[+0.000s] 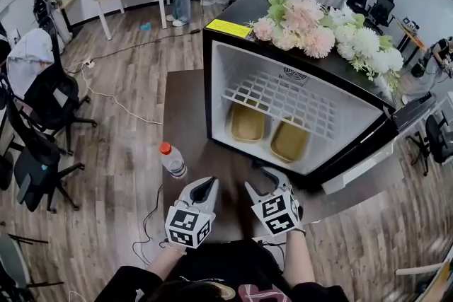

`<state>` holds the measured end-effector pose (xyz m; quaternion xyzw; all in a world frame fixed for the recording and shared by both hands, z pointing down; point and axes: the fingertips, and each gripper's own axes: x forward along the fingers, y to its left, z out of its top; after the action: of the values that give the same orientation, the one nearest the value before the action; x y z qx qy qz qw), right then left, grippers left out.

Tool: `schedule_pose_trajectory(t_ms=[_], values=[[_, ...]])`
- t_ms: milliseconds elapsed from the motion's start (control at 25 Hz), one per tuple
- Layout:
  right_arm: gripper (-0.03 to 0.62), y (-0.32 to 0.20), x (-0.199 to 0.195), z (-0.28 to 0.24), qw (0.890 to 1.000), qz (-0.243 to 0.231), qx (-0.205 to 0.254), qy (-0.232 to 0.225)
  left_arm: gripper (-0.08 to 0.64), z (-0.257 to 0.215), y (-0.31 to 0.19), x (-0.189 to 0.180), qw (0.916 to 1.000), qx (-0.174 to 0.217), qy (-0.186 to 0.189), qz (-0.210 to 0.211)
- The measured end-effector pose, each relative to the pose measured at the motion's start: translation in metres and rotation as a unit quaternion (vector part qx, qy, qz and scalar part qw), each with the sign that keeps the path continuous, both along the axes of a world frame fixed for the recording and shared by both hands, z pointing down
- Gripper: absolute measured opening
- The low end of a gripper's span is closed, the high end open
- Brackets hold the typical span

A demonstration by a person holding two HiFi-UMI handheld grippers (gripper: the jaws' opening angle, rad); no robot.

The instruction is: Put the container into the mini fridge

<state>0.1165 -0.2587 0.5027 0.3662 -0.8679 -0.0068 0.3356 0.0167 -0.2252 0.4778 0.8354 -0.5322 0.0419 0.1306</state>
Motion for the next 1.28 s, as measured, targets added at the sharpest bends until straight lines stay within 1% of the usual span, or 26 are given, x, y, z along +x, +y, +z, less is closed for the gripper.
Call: schedule_pose_trajectory(t_ms=[160, 360, 400, 560, 640, 720, 800, 880, 1040, 1160, 1280], values=[[0.224, 0.014, 0.005, 0.014, 0.999, 0.01, -0.026, -0.024, 0.008, 0.004, 0.001, 0.009, 1.0, -0.002, 0.0, 0.008], [0.221, 0.028, 0.012, 0.033, 0.996, 0.038, -0.058, -0.058, 0.008, 0.012, 0.003, 0.021, 0.9998, -0.006, -0.001, 0.021], [0.213, 0.03, 0.014, 0.036, 0.995, 0.043, -0.061, -0.065, 0.008, 0.014, 0.004, 0.023, 0.9997, -0.007, -0.001, 0.024], [0.174, 0.033, 0.022, 0.041, 0.991, 0.078, -0.052, -0.096, 0.008, 0.021, 0.007, 0.03, 0.9993, -0.012, -0.004, 0.036], [0.155, 0.031, 0.031, 0.04, 0.987, 0.114, -0.032, -0.11, 0.009, 0.025, 0.009, 0.034, 0.999, -0.015, -0.006, 0.042], [0.112, 0.03, 0.041, 0.037, 0.981, 0.15, -0.008, -0.12, 0.008, 0.029, 0.011, 0.037, 0.9987, -0.017, -0.007, 0.049], [0.097, 0.03, 0.048, 0.037, 0.977, 0.17, 0.002, -0.125, 0.008, 0.031, 0.012, 0.04, 0.9984, -0.017, -0.007, 0.053], [0.09, 0.031, 0.052, 0.041, 0.974, 0.183, -0.002, -0.132, 0.008, 0.034, 0.011, 0.043, 0.9982, -0.018, -0.008, 0.056], [0.036, 0.033, 0.057, 0.051, 0.965, 0.212, -0.013, -0.151, 0.008, 0.041, 0.008, 0.052, 0.9978, -0.026, -0.006, 0.061], [0.012, 0.038, 0.059, 0.058, 0.963, 0.223, -0.017, -0.152, 0.008, 0.043, 0.009, 0.061, 0.9973, -0.031, 0.0, 0.067], [0.009, 0.041, 0.056, 0.063, 0.963, 0.225, -0.019, -0.147, 0.008, 0.046, 0.007, 0.062, 0.9972, -0.038, -0.001, 0.064]])
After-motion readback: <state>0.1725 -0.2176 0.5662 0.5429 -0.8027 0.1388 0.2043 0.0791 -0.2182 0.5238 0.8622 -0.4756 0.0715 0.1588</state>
